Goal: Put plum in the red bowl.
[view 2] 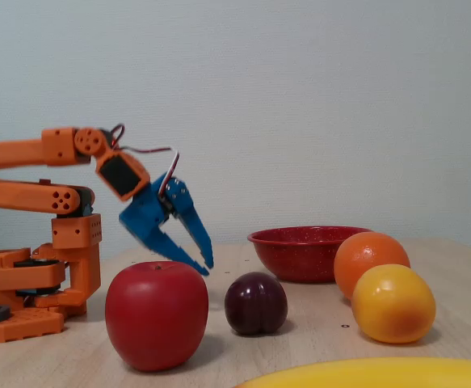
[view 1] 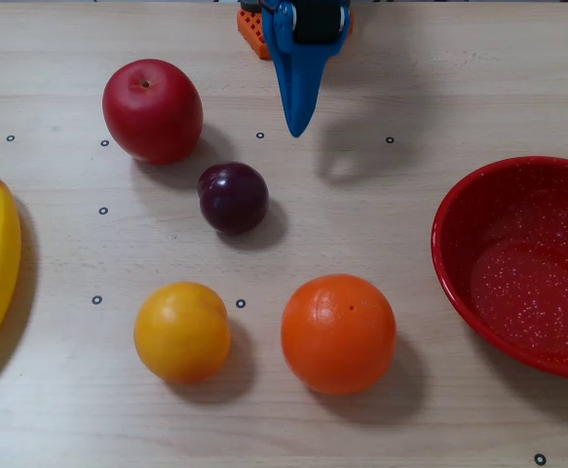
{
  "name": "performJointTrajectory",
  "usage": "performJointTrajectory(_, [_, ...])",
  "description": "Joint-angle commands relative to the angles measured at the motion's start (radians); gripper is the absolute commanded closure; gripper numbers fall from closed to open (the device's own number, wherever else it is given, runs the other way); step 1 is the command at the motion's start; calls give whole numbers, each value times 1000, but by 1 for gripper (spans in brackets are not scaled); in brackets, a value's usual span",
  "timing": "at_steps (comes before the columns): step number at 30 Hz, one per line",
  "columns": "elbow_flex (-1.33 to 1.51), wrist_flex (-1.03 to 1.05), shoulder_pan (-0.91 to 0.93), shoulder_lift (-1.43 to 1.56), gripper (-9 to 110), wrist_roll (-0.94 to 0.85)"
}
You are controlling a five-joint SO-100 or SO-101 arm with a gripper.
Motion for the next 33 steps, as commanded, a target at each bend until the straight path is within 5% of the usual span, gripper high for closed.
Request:
performJointTrajectory(1, [-167,44,-21,-51,102,-46])
performJointTrajectory(33, [-1094,439,140,-838,102,-60])
